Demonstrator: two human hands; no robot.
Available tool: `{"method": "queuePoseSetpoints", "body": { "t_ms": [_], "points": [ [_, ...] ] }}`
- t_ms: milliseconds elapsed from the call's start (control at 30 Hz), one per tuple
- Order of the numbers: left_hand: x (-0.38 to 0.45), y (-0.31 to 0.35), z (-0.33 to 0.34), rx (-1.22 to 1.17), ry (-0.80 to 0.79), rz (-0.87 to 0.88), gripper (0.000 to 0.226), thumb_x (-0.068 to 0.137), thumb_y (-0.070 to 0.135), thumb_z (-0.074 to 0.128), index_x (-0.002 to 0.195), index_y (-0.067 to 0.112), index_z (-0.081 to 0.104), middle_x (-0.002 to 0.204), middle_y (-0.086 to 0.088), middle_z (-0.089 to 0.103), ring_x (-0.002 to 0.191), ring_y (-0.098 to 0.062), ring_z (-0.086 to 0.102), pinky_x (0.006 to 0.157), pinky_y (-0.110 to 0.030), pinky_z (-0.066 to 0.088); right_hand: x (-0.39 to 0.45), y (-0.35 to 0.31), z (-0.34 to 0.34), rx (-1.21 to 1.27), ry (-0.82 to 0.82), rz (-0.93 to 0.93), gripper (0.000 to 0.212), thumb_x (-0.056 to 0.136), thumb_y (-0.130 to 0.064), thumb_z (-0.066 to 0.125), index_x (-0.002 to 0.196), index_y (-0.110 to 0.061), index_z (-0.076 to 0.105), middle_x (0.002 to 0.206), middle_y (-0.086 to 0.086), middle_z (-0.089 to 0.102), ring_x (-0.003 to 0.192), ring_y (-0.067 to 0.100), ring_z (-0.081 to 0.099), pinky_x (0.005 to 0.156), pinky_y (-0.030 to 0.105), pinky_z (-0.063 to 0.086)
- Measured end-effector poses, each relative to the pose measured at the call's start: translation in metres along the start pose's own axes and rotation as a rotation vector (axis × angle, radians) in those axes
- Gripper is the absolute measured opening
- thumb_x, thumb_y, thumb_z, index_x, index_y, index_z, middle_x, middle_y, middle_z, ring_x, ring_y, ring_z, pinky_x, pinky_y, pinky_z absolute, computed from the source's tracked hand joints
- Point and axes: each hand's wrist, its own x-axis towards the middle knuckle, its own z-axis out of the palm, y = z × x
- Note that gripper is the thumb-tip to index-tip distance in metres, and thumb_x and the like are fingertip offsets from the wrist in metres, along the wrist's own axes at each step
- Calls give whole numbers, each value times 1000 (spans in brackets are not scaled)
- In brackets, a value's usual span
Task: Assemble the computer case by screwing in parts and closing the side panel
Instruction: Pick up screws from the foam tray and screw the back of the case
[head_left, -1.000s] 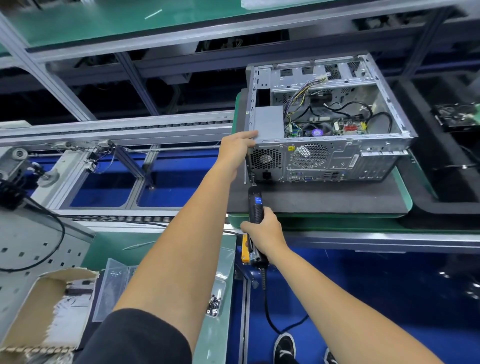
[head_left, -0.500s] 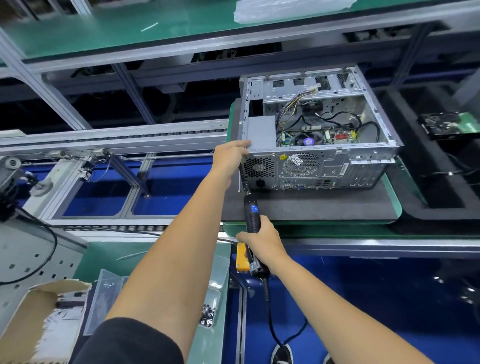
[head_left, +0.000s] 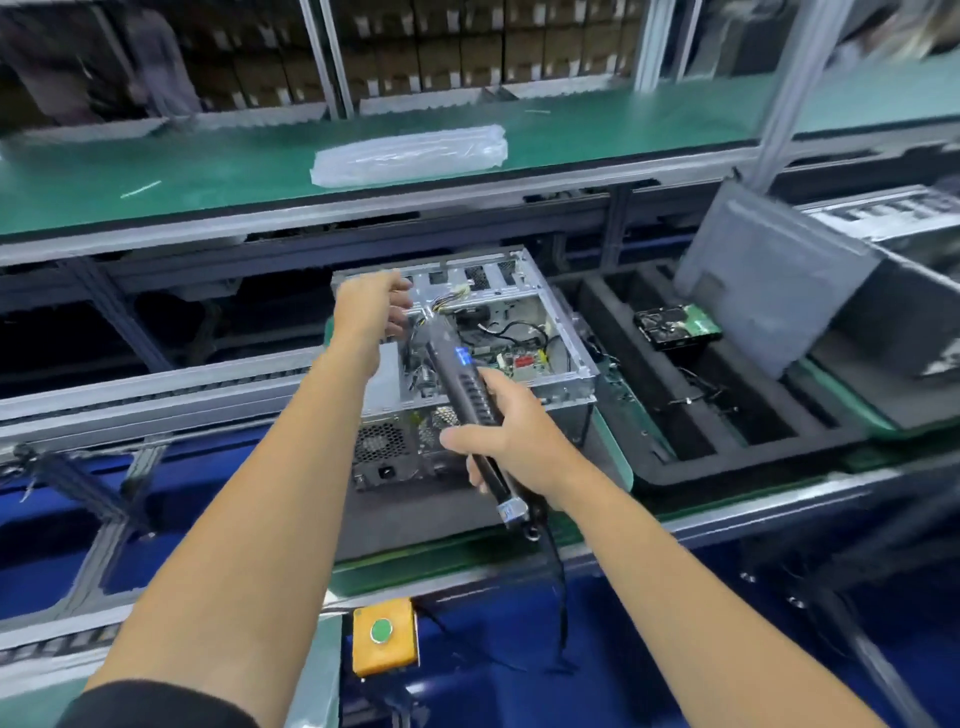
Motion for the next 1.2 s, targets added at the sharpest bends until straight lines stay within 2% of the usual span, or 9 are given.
{"method": "queuePoseSetpoints", "body": {
  "t_ms": [67,200,267,333,467,633,767,933,1200],
  "points": [
    [-2,3,52,27,-138,9,27,94,26,51,70,13,56,45,8,52,32,-6,43,36,-15,32,9,-7,-40,-14,77,-23,37,88,-13,73,103,-37,49,89,-6,60,48,11,49,54,31,55],
    [5,-8,156,116,-200,71,31,95,19,45,65,12,48,57,-4,51,39,-13,48,44,-23,37,22,10,-125,-89,202,28,73,87,-27,75,146,-29,34,132,-10,56,73,0,42,88,33,51],
    [16,-14,202,164,-244,83,33,97,18,43,65,11,48,57,-6,52,39,-14,50,42,-24,40,24,22,-167,-96,226,25,47,88,-25,74,124,-37,46,105,-30,62,69,-3,53,75,18,52],
    [28,-25,246,309,-310,121,33,96,15,44,64,11,50,61,-8,53,42,-11,55,43,-23,44,28,41,-214,-50,253,50,35,90,-17,71,114,-33,53,80,-21,67,54,7,55,54,21,52],
    [54,-61,327,548,-379,153,17,84,7,51,68,9,57,62,-10,55,47,-17,53,52,-25,45,44,88,-298,-42,345,194,60,89,-14,68,143,-18,42,100,-1,61,67,14,54,73,40,49],
    [82,-140,380,986,-450,20,30,81,-5,43,55,9,38,55,-13,40,50,-24,39,51,-33,35,60,141,-363,-19,342,334,59,88,-11,65,141,-24,42,112,-3,62,78,11,59,84,41,52],
    [87,-207,392,1201,-498,-71,17,86,-3,49,96,-5,63,99,-22,63,92,-36,62,74,-38,50,74,173,-379,74,273,376,31,81,-9,63,106,-26,56,76,8,59,45,22,55,48,31,49],
    [103,-241,403,1292,-517,-51,16,82,-6,49,85,4,62,78,-12,59,82,-35,61,71,-36,50,90,192,-390,124,250,441,39,71,-20,63,108,-30,58,71,2,60,47,23,57,48,31,49],
    [112,-271,414,1321,-526,26,19,83,-5,48,94,-1,64,95,-20,62,90,-39,60,73,-41,48,108,207,-403,141,246,465,37,74,-20,63,110,-27,57,73,4,57,48,24,59,49,32,50]
  ]
}}
